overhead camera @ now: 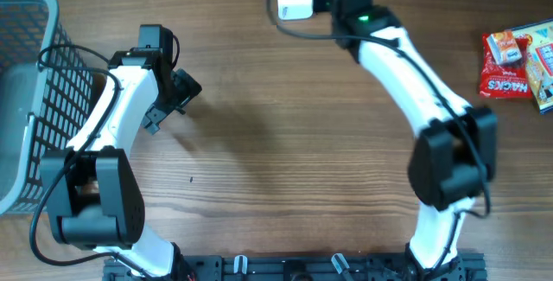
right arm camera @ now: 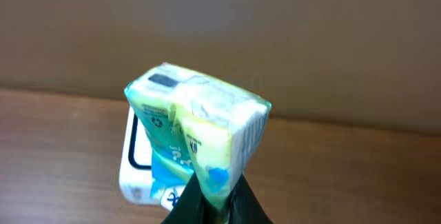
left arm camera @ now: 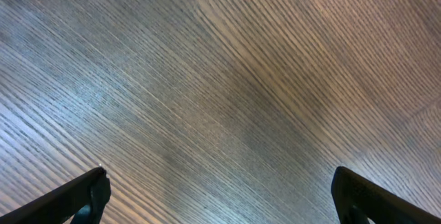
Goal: Scan the item barcode
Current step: 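Raise the tissue pack with the right gripper to the scanner, then carry the tissue pack right and drop it on the pile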
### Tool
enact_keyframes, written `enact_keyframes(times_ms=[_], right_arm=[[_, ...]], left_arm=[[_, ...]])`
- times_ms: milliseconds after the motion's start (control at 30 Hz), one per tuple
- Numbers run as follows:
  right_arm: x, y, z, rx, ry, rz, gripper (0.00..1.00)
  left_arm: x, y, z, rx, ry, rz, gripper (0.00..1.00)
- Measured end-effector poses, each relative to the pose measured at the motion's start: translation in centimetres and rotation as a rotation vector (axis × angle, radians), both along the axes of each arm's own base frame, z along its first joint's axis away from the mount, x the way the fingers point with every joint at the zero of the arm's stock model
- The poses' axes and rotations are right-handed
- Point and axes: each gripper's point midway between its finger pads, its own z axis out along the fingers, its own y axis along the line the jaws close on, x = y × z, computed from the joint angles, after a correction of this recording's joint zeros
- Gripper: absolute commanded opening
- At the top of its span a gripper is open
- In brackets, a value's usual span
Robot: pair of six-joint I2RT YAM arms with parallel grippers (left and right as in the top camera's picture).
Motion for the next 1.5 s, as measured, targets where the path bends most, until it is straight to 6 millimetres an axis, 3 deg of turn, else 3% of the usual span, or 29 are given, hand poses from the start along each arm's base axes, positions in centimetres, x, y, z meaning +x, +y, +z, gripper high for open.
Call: enact_keyframes(times_ms=[133, 200, 233, 333, 567, 800, 833, 933, 1000, 1033, 1100, 1133, 1233, 1333, 1433, 1500], right_arm=[[2.0, 7.3, 1.2, -0.368, -0.301, 0.214, 0.05], [1.9, 10.0, -0.1, -0.583, -0.361, 0.286, 0.04], [1.9, 10.5, -1.8, -0.692, -0.352, 0.312, 0.04], [2.8, 8.9, -7.4, -0.95, -0.26, 0.338, 0.04], [4.5, 3.9, -6.6, -1.103, -0.222, 0.244, 0.05], [4.8, 1.9, -6.4, -1.137, -0.189, 0.19, 0.04], [4.9, 0.5, -6.4, -1.144, -0.165, 0.145, 0.04], [5.4, -10.4, -6.0, -1.096, -0.027, -0.177, 0.04], [3.6, -22.7, -6.2, -1.068, 0.14, -0.5, 0.04], [2.5, -27.0, -6.3, -1.066, 0.199, -0.6, 0.04], [-1.6, -36.9, -6.0, -1.061, 0.333, -0.862, 0.05], [-3.5, -39.9, -5.9, -1.059, 0.38, -0.956, 0.14], [-7.6, -44.4, -6.6, -1.057, 0.494, -1.118, 0.36], [-10.2, -46.7, -7.1, -1.057, 0.562, -1.2, 0.65], [-11.0, -47.6, -7.7, -1.054, 0.595, -1.207, 0.81], [-11.1, -46.7, -9.2, -1.071, 0.663, -1.124, 0.81]], left_arm=[[0.0, 0.0, 0.0, 0.001, -0.002, 0.0, 1.0], [0.0, 0.0, 0.0, 0.0, -0.002, 0.0, 1.0], [0.0, 0.0, 0.0, 0.0, -0.002, 0.0, 1.0], [0.0, 0.0, 0.0, 0.0, -0.002, 0.0, 1.0], [0.0, 0.0, 0.0, 0.0, -0.001, 0.0, 1.0], [0.0, 0.0, 0.0, 0.0, -0.001, 0.0, 1.0], [0.0, 0.0, 0.0, 0.0, -0.001, 0.0, 1.0], [0.0, 0.0, 0.0, 0.0, -0.001, 0.0, 1.0], [0.0, 0.0, 0.0, 0.0, -0.001, 0.0, 1.0], [0.0, 0.0, 0.0, 0.0, -0.001, 0.0, 1.0], [0.0, 0.0, 0.0, 0.0, -0.001, 0.0, 1.0], [0.0, 0.0, 0.0, 0.0, -0.001, 0.0, 1.0], [0.0, 0.0, 0.0, 0.0, -0.002, 0.0, 1.0], [0.0, 0.0, 0.0, 0.0, -0.001, 0.0, 1.0], [0.0, 0.0, 0.0, 0.0, -0.001, 0.0, 1.0], [0.0, 0.0, 0.0, 0.0, -0.002, 0.0, 1.0]])
